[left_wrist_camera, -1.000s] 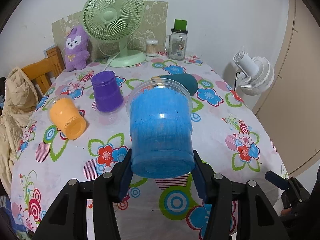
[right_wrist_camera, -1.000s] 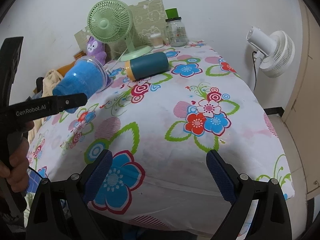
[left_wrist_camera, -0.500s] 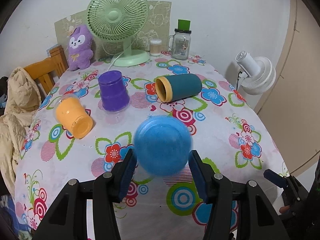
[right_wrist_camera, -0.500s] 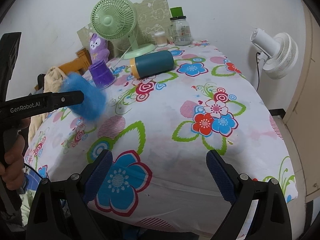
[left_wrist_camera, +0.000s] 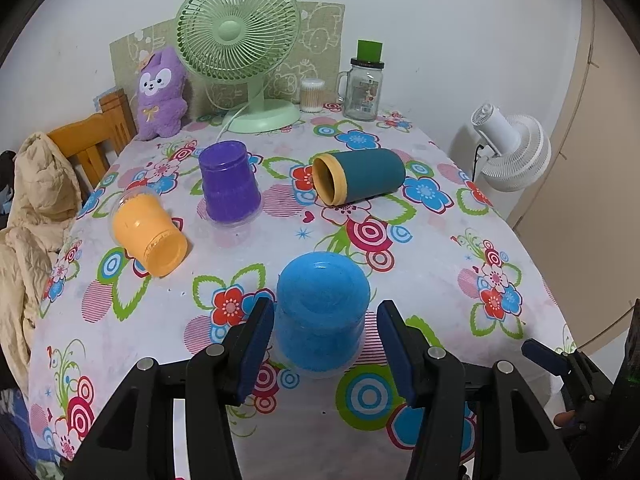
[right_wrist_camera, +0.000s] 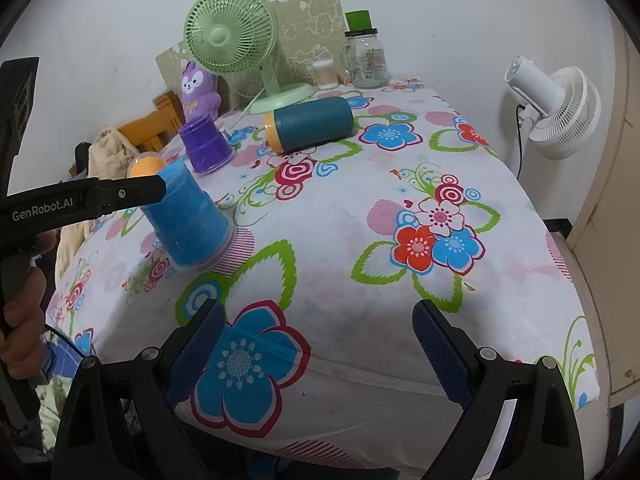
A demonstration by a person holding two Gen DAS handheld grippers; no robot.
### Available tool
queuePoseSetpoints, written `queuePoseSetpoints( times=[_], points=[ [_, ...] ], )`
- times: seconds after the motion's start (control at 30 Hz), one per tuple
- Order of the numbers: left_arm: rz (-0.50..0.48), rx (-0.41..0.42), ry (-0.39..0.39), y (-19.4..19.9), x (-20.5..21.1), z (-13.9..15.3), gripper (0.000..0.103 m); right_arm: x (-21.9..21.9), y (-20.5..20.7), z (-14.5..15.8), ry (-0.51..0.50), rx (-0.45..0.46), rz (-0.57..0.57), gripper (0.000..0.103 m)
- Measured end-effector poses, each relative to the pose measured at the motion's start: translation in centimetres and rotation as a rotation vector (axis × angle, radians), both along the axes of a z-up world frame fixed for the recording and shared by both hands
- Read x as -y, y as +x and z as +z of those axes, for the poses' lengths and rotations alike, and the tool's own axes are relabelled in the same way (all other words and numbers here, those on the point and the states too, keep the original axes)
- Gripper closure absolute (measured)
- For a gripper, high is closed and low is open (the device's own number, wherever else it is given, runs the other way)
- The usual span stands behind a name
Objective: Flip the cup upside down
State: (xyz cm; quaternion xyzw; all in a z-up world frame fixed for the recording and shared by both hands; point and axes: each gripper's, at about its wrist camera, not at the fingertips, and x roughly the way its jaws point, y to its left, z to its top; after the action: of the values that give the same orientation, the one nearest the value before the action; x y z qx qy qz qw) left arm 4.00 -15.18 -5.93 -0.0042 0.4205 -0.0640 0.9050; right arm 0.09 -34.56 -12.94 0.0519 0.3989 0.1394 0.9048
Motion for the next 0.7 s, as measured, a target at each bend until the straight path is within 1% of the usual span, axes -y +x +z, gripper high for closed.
queuePoseSetpoints(
  times=[0.17, 0.3, 0.4, 0.53, 0.6, 0.7],
  points=[
    [0.006, 0.0, -0.007, 0.0, -0.4, 0.1, 0.046, -0.6, 0.2, 0.1, -0.009, 0.0, 0.009, 0.007],
    [0.015, 0.004, -0.016, -0.1, -0.9, 0.3, 0.035, -1.1, 0.3, 0.3, -0.02, 0.0, 0.016, 0.007],
    [0.022, 0.006, -0.021, -0.1, -1.3, 0.4, 0.031, -1.5, 0.5, 0.5, -0.029, 0.002, 0.023, 0.007],
    [0.026, 0.004, -0.032, -0.3, -1.9, 0.5, 0.028, -2.1, 0.6, 0.8, -0.038, 0.006, 0.029, 0.007],
    [0.03, 0.008, -0.035, -0.4, -2.1, 0.6, 0.024, -2.4, 0.8, 1.1, -0.044, 0.008, 0.031, 0.007],
    [0.039, 0.015, -0.041, -0.6, -2.5, 0.8, 0.022, -2.8, 0.9, 1.5, -0.049, 0.016, 0.036, 0.007]
  ],
)
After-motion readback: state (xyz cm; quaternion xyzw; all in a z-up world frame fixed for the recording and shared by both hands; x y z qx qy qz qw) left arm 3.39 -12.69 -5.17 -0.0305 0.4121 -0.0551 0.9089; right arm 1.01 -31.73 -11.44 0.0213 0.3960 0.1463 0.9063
